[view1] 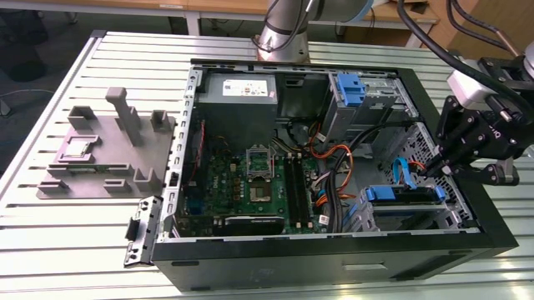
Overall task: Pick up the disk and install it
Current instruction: 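Insert the second disk wire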
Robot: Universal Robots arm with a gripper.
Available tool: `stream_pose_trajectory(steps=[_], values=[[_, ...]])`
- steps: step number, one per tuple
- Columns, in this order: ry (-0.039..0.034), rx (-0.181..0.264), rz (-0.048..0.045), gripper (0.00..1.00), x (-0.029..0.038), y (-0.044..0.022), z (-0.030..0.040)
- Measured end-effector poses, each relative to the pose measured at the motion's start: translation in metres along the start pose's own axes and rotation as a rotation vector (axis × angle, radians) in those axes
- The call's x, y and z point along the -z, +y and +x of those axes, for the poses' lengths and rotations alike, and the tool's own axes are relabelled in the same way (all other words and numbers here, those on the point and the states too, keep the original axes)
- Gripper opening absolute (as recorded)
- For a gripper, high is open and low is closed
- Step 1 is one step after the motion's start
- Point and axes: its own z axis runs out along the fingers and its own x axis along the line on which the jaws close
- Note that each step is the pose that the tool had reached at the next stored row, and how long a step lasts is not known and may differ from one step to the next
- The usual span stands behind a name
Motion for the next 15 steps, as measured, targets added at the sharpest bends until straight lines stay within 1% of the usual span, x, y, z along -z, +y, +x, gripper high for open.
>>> stream_pose_trajectory(steps=[5, 11, 15], values=[[0.0001, 0.0, 0.0, 0.16, 0.0, 0.0003, 0.0], [-0.0001, 0.0, 0.0017, 0.16, 0.0002, 0.0008, 0.0026], [-0.0002, 0.0, 0.0017, 0.16, 0.0019, 0.001, 0.0026]])
